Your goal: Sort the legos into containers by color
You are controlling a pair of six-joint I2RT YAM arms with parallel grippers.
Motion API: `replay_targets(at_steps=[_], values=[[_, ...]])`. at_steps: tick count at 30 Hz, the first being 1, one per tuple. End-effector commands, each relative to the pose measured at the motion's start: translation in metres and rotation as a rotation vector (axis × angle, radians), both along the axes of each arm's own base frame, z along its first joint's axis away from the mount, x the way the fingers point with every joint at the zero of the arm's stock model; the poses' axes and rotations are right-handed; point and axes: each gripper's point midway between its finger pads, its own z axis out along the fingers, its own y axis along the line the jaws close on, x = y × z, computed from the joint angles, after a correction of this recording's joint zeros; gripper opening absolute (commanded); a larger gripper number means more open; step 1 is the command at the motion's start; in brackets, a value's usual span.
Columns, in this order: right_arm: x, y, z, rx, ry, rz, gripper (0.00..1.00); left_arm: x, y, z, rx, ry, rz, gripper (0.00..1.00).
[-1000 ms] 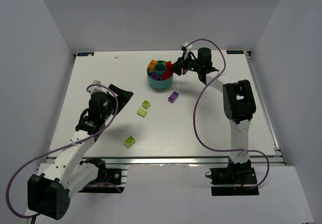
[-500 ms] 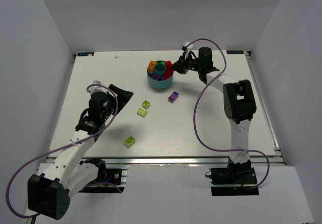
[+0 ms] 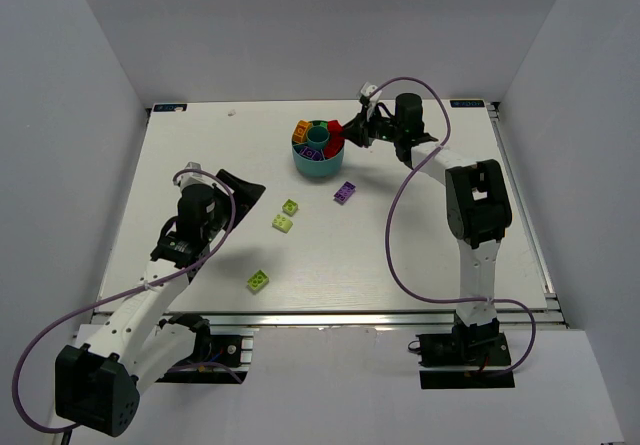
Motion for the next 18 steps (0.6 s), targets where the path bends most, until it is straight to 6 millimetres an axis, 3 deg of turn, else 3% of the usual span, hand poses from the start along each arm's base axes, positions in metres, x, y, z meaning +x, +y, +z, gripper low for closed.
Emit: replay_targets(at_steps=[1,10,18], values=[[-0.004,0.000,0.042,0.013,-0.145,0.030,0.20,0.000,0.001,0.002,-0.009,-0.014,0.005,0.94],[-0.003,-0.001,0.068,0.053,-0.187,0.003,0.20,0.000,0.002,0.002,-0.009,-0.014,0.007,0.94],[0.002,0.000,0.059,0.068,-0.142,-0.015,0.20,0.000,0.002,0.003,-0.006,-0.013,0.008,0.94]])
